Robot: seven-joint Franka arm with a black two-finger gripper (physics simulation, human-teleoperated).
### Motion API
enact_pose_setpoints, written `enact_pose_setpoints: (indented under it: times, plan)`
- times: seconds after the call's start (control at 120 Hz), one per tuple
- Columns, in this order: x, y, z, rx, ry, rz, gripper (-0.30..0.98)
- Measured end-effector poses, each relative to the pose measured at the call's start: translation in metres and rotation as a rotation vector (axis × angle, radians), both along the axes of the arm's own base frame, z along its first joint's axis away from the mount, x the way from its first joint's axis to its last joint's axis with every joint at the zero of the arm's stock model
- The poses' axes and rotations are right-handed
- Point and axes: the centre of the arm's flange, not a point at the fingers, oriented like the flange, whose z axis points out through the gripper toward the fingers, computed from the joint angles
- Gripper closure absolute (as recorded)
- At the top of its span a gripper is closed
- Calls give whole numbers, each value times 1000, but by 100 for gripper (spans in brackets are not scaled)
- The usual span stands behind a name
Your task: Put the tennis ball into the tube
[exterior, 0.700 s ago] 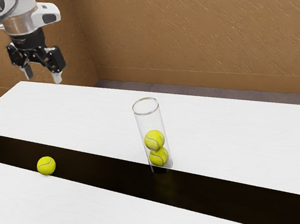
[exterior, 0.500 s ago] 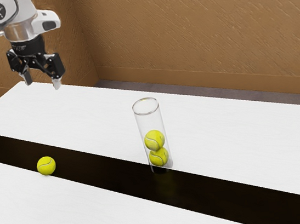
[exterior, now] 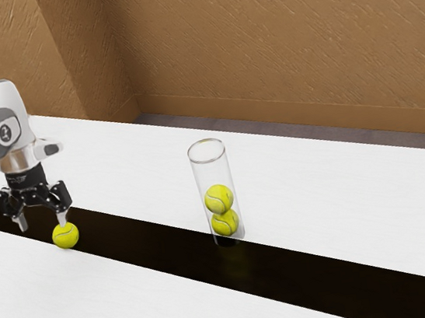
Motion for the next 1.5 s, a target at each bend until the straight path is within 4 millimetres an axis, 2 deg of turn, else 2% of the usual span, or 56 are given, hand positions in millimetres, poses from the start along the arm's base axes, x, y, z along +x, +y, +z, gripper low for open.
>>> enact_pose_setpoints:
  times: [0.133, 0.35, 0.558, 0.708, 0.942, 1.2, 1.5]
  plan:
    - [-1, 36, -33, -25, -15, 65, 0]
    - [25, 48, -72, -26, -41, 11, 0]
    - [49, 69, -88, -24, -82, -37, 0]
    - [64, 75, -97, -24, -90, -89, 0]
    - [64, 81, -121, -58, -73, -125, 0]
    - [74, 86, -126, -64, -82, -173, 0]
    - [75, 83, -141, -93, -77, -199, 0]
